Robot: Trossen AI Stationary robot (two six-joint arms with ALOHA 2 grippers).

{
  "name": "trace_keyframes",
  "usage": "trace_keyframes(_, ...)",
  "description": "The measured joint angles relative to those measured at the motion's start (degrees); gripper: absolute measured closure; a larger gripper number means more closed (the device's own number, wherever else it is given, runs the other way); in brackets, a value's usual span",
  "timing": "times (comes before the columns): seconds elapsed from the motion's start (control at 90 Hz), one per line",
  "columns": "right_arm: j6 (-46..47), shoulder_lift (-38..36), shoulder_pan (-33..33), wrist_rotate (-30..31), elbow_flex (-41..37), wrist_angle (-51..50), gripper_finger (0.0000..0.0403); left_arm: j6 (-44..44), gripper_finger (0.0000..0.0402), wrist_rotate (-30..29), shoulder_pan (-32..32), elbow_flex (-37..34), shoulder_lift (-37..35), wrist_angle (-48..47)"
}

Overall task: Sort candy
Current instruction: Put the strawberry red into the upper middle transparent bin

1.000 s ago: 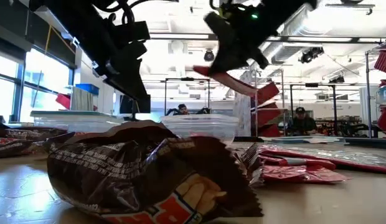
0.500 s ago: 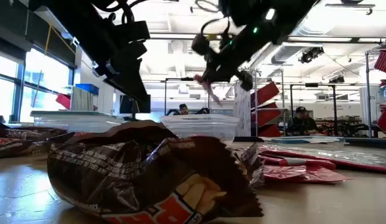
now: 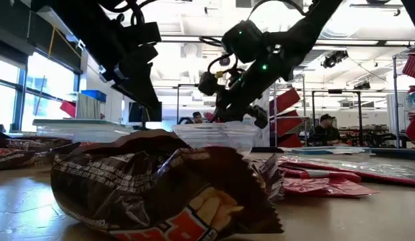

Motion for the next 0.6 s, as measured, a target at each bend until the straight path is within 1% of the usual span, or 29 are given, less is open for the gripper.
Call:
trace_keyframes(0.189, 1.64, 0.00, -0.43, -0.95, 0.00, -0.17, 0.0326, 0.00, 0.0275, 0.02, 0.00, 0.01, 0.00, 0.00)
trace_keyframes(0.333, 0.34, 0.00, -0.48, -2.58, 0.00, 0.04, 0.0288, 0.02, 0.0275, 0.02, 0.01, 0.00, 0.00, 0.00)
trace_keyframes(0.456, -3.54, -0.89, -0.76, -4.44, 0.00, 0.19, 0.0274, 0.02, 0.0275, 0.24, 0.00, 0.01, 0.00, -0.09)
trace_keyframes(0.6, -9.55, -5.21, -1.62, -10.03, 0.00, -0.34, 0.0273, 0.01, 0.0275, 0.51, -0.02, 0.00, 0.00, -0.51)
